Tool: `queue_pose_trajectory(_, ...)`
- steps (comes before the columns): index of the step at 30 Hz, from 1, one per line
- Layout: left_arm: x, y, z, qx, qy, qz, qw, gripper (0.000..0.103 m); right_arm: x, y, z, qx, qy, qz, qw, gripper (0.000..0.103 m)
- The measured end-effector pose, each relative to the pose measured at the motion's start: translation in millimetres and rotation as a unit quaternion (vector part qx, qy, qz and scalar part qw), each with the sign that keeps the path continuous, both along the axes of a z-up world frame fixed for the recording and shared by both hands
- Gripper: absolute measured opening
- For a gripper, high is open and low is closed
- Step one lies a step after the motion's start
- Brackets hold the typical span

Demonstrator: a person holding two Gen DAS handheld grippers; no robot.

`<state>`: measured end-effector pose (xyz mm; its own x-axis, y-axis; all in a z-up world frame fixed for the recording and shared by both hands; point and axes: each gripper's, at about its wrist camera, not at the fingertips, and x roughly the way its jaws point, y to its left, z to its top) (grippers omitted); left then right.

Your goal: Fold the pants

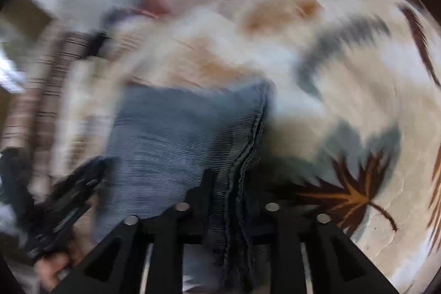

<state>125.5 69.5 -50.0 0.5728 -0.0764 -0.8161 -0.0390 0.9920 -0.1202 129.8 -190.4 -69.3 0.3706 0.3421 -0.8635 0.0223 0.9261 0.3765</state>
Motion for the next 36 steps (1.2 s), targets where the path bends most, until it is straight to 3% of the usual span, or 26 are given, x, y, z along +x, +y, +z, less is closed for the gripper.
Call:
queue_pose_trajectory(2,-9,7,14,-0.005,-0.003,0.015,0.9999,0.08,-10,-8,7,0.028,-0.02,-0.015,0.999,0.039)
queue_pose_trajectory(3,-13,9,22,-0.006,-0.009,0.019,0.9997,0.08,-14,-10,13,0.025,-0.028,-0.012,0.999,0.05)
queue_pose_trajectory(4,-20,10,32,-0.008,-0.021,0.02,0.9996,0.08,-19,-11,22,0.009,-0.037,-0.008,0.999,0.053)
queue_pose_trajectory(6,-35,5,46,0.0,-0.043,0.015,0.999,0.081,-31,-13,44,-0.011,-0.069,-0.003,0.998,0.053)
queue_pose_trajectory(10,-58,-11,54,0.013,-0.05,-0.007,0.9986,0.081,-55,-7,78,0.019,-0.108,0.014,0.994,0.054)
queue_pose_trajectory(12,-60,-19,46,0.037,-0.046,-0.012,0.9982,0.084,-66,8,82,0.026,-0.12,0.04,0.992,0.061)
queue_pose_trajectory(14,-54,-28,17,0.071,0.001,-0.016,0.9974,0.09,-70,22,66,0.034,-0.103,0.054,0.993,0.066)
queue_pose_trajectory(16,-57,-25,9,0.051,-0.006,-0.006,0.9987,0.094,-62,31,21,0.023,-0.022,0.069,0.997,0.067)
queue_pose_trajectory(17,-59,-24,14,0.05,-0.004,-0.001,0.9988,0.094,-64,30,12,0.017,-0.024,0.065,0.997,0.067)
queue_pose_trajectory(20,-62,-22,33,0.049,-0.003,-0.005,0.9988,0.094,-66,32,34,0.007,-0.03,0.069,0.997,0.067)
queue_pose_trajectory(23,-67,-21,48,0.039,-0.034,-0.003,0.9986,0.094,-57,27,67,-0.005,-0.077,0.056,0.995,0.067)
queue_pose_trajectory(26,-59,-29,18,0.068,0.02,-0.015,0.9974,0.094,-32,25,87,0.011,-0.103,0.035,0.994,0.068)
queue_pose_trajectory(27,-60,-28,12,0.057,0.017,-0.015,0.9981,0.095,-20,27,88,0.018,-0.108,0.034,0.993,0.068)
queue_pose_trajectory(29,-64,-22,10,0.035,0.009,0.0,0.9993,0.096,2,28,82,0.059,-0.102,0.033,0.993,0.071)
queue_pose_trajectory(31,-63,-22,10,0.037,0.01,0.0,0.9993,0.096,30,31,56,0.102,-0.069,0.034,0.992,0.079)
queue_pose_trajectory(32,-63,-24,11,0.04,0.01,-0.004,0.9991,0.096,40,34,38,0.113,-0.041,0.031,0.992,0.083)
queue_pose_trajectory(33,-63,-25,11,0.042,0.012,-0.009,0.999,0.096,54,35,4,0.121,0.026,0.022,0.992,0.083)
queue_pose_trajectory(34,-64,-25,12,0.045,0.009,-0.008,0.9989,0.096,57,32,-4,0.129,0.029,0.015,0.991,0.083)
queue_pose_trajectory(36,-65,-24,12,0.042,0.006,-0.006,0.9991,0.096,50,29,10,0.136,0.012,0.007,0.991,0.083)
